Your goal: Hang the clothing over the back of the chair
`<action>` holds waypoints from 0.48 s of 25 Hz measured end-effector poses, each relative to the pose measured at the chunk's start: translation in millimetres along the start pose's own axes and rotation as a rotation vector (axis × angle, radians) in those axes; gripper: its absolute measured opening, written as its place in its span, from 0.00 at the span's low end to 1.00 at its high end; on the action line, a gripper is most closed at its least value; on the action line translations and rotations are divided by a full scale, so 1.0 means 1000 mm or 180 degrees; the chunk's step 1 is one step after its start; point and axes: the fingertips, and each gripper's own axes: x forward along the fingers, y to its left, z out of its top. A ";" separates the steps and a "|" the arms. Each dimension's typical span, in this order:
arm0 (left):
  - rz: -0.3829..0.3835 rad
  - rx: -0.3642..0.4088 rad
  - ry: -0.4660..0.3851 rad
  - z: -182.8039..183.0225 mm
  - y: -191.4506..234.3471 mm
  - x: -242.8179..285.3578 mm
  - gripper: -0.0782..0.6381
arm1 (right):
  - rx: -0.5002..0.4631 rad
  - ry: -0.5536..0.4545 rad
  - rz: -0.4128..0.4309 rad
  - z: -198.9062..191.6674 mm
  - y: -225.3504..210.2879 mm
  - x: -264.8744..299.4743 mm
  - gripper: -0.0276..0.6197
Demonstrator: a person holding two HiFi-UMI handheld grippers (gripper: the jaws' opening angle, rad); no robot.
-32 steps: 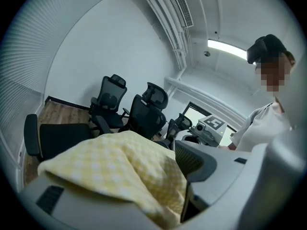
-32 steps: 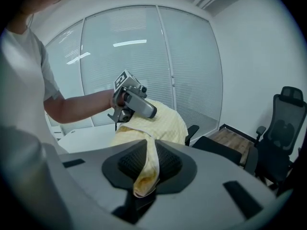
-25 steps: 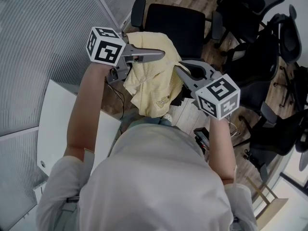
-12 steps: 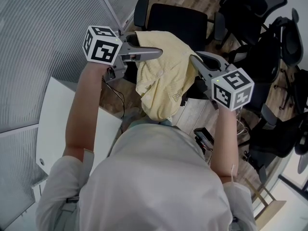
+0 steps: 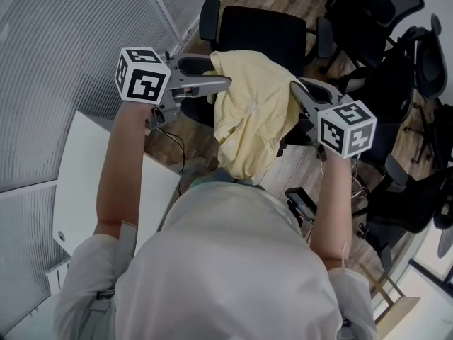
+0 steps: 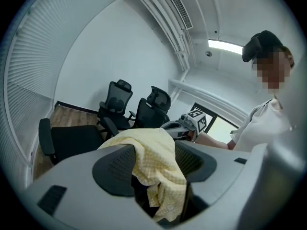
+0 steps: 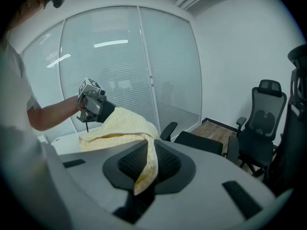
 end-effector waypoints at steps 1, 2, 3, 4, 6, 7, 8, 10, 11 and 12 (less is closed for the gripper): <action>0.0014 0.0001 0.0009 -0.002 0.000 -0.002 0.48 | -0.0011 0.0018 -0.0017 -0.001 -0.001 0.000 0.12; 0.0026 0.0003 0.0022 -0.005 -0.001 -0.003 0.48 | -0.0022 0.0031 -0.0032 -0.001 -0.001 0.001 0.12; 0.0035 0.0004 0.0038 -0.008 -0.002 -0.005 0.48 | -0.0032 0.0041 -0.0045 -0.001 -0.002 0.001 0.12; 0.0046 0.0007 0.0053 -0.011 -0.003 -0.008 0.48 | -0.0043 0.0050 -0.0056 -0.002 -0.002 0.001 0.12; 0.0084 0.0016 0.0077 -0.015 -0.005 -0.012 0.47 | -0.0065 0.0067 -0.0071 -0.002 -0.002 0.001 0.12; 0.0106 0.0024 0.0083 -0.016 -0.006 -0.014 0.47 | -0.0074 0.0072 -0.0070 -0.002 -0.002 0.001 0.12; 0.0126 0.0035 0.0079 -0.017 -0.008 -0.015 0.46 | -0.0078 0.0075 -0.0062 -0.002 -0.002 0.001 0.12; 0.0149 0.0070 0.0024 -0.017 -0.011 -0.017 0.36 | -0.0068 0.0068 -0.0041 -0.002 -0.001 0.001 0.12; 0.0148 0.0087 -0.0029 -0.016 -0.013 -0.017 0.32 | -0.0060 0.0061 -0.0034 -0.002 -0.001 0.001 0.12; 0.0143 0.0098 -0.0090 -0.014 -0.015 -0.018 0.29 | -0.0056 0.0055 -0.0031 -0.001 0.000 0.001 0.12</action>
